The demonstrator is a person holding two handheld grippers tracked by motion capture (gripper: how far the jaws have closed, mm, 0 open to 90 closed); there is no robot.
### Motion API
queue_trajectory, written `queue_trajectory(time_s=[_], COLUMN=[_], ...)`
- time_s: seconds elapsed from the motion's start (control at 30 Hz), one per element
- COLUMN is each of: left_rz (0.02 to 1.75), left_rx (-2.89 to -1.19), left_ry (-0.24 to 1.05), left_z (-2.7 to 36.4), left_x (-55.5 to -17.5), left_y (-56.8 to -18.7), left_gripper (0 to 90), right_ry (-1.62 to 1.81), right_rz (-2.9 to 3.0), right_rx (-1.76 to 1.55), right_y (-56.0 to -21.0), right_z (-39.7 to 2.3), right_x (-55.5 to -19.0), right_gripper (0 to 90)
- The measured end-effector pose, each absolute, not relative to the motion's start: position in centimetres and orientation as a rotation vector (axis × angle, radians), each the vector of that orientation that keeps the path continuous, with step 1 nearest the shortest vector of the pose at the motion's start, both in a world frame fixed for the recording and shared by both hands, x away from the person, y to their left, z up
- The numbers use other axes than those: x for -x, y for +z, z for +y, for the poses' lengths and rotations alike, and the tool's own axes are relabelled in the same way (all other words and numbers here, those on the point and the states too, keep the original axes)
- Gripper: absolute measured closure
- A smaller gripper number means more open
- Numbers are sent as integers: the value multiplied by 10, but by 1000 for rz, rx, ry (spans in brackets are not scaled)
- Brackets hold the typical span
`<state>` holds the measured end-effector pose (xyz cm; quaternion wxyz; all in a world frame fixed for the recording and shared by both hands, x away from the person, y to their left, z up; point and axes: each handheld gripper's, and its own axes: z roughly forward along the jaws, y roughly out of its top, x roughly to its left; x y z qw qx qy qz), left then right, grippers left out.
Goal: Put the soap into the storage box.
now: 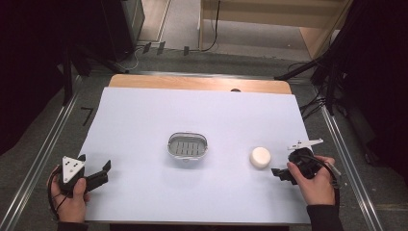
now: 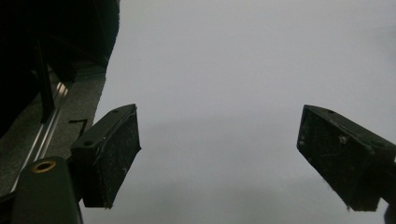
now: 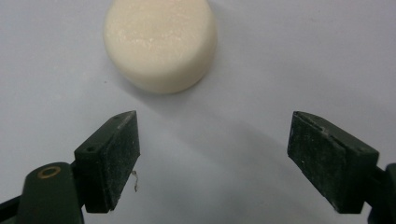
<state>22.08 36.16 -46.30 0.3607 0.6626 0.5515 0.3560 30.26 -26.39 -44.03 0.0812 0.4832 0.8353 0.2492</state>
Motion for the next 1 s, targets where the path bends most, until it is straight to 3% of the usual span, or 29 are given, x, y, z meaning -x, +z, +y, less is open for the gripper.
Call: queue_trajectory(time_s=[0.43,1.0], left_rz=[1420,1421], left_rx=[-1717,-1725], left_ry=[899,908], left_z=[362,361], left_x=[-222,-222], left_y=[-463,-463], left_gripper=[138,138], right_ry=[496,501], right_rz=[2597,2687], right_rx=[-1444,-1440], right_y=[-435,-439], right_z=[-229,-204], right_x=[-327,-343], right_gripper=[184,185])
